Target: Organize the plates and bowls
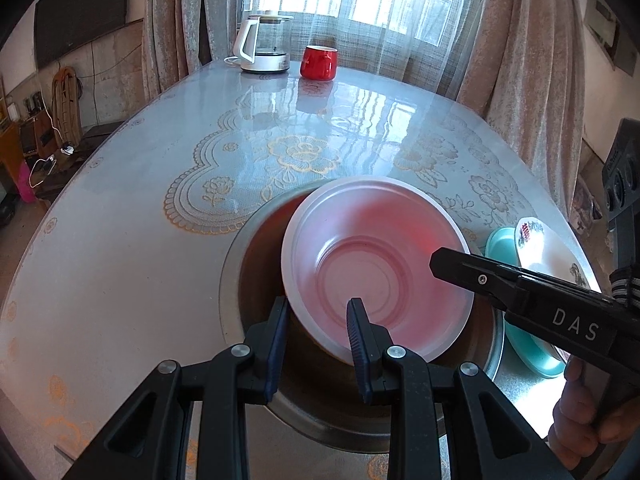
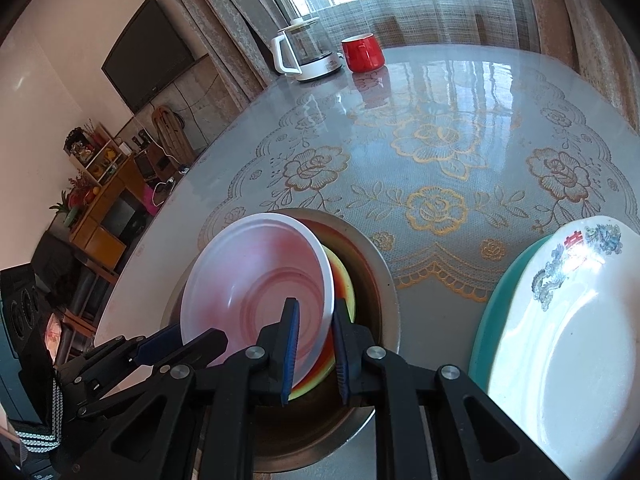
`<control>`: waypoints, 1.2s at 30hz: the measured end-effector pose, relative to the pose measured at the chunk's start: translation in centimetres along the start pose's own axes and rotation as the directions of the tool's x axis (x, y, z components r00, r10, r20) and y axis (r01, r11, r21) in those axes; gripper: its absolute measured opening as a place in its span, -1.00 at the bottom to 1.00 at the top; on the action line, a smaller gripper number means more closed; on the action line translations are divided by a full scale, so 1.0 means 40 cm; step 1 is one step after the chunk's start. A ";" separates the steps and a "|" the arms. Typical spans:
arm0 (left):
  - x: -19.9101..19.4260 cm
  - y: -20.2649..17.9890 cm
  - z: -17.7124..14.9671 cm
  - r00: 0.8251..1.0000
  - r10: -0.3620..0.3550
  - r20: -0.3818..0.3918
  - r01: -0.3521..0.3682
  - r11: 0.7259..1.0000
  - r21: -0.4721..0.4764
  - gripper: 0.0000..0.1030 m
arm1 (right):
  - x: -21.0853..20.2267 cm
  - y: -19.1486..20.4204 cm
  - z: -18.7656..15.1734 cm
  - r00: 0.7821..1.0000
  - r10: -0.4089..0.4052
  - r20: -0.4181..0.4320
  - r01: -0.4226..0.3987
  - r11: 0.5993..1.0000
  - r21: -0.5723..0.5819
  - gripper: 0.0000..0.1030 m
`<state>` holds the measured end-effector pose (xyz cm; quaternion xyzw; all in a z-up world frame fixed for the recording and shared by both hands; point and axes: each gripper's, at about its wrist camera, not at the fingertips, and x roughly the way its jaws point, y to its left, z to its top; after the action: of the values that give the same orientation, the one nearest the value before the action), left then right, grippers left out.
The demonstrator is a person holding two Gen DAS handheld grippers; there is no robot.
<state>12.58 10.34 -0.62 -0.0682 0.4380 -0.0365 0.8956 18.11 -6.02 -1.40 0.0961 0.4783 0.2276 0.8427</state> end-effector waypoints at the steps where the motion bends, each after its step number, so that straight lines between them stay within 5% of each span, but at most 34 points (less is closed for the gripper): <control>1: 0.001 -0.001 -0.001 1.000 0.004 -0.001 -0.004 1.000 0.002 -0.43 | -0.002 -0.002 0.000 1.000 0.008 0.000 -0.008 1.000 0.004 -0.64; 6: -0.005 0.002 0.003 1.000 0.006 0.004 -0.006 1.000 -0.008 -0.36 | -0.026 -0.016 -0.007 0.999 0.027 0.023 -0.027 0.999 0.022 -0.49; 18: -0.082 0.087 0.006 0.996 -0.019 0.093 0.027 0.996 -0.085 -0.18 | -0.074 -0.065 -0.008 0.998 -0.033 0.061 0.031 0.999 0.044 -0.49; 26: -0.034 0.118 -0.019 0.999 -0.026 0.033 0.029 0.995 -0.093 -0.20 | -0.021 -0.055 -0.006 0.996 -0.092 -0.012 0.092 0.996 -0.011 -0.52; 31: -0.004 0.112 -0.026 0.996 -0.089 0.005 0.089 0.991 -0.104 -0.56 | 0.007 -0.052 -0.009 0.994 -0.096 -0.046 0.095 0.995 -0.024 -0.62; 36: -0.020 0.096 -0.035 0.997 -0.067 0.038 0.070 0.996 -0.062 -0.60 | 0.002 -0.040 -0.015 0.995 -0.096 -0.039 0.093 0.994 -0.052 -0.72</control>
<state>11.01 14.11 -1.43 -0.1120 0.4201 -0.0522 0.8990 18.11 -7.42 -2.40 0.0474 0.4938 0.2014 0.8446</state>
